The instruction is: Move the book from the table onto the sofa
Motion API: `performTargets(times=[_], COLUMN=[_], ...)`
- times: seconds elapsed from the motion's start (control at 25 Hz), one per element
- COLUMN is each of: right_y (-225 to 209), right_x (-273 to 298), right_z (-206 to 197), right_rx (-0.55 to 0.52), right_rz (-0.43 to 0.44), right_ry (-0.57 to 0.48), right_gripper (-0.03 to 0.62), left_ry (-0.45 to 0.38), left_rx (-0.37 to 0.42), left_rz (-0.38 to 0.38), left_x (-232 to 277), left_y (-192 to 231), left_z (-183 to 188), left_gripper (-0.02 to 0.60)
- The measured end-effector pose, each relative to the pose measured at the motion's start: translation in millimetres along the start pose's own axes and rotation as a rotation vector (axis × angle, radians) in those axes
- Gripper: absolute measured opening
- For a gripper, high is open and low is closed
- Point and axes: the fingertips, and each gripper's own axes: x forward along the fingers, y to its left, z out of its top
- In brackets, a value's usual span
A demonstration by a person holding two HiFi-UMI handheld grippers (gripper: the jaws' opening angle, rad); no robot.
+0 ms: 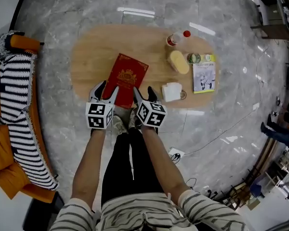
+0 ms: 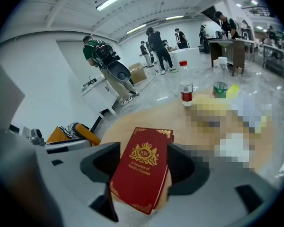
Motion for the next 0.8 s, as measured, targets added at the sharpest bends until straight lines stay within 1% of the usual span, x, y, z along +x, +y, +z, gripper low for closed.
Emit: performTargets(times=[0.12,0.24,0.48,0.56,0.72,0.8], right_y=[-5,-12,-25,-30,-37,-42], right_x=[15,28,55,63,75,81], right_z=[-10,-21,-38,-43,-52,-61], right_rx=[0.001,0.036,0.07,0.084,0.102,0.119], right_rz=[0.005,0.001,-0.008,-0.012,-0.016,-0.014], right_ry=[0.029,0.054,0.081,0.087,0.091,0.11], right_gripper=[0.305,0.319,0.33,0.333,0.334,0.339], left_ry=[0.021,0.041,0.085,0.103,0.148,0.166], left_rx=[-0.022,-0.044,-0.037,-0.055,-0.046,-0.045], left_rz=[-0.019,-0.045,-0.046,-0.058,-0.088,-0.108], left_x=[16,32,58,65,75,81], left_y=[6,8,23,27,30,30], left_z=[-12,-21,-41,-49,-68,-77], left_gripper=[0.21,0.221,0.244,0.252,0.276,0.285])
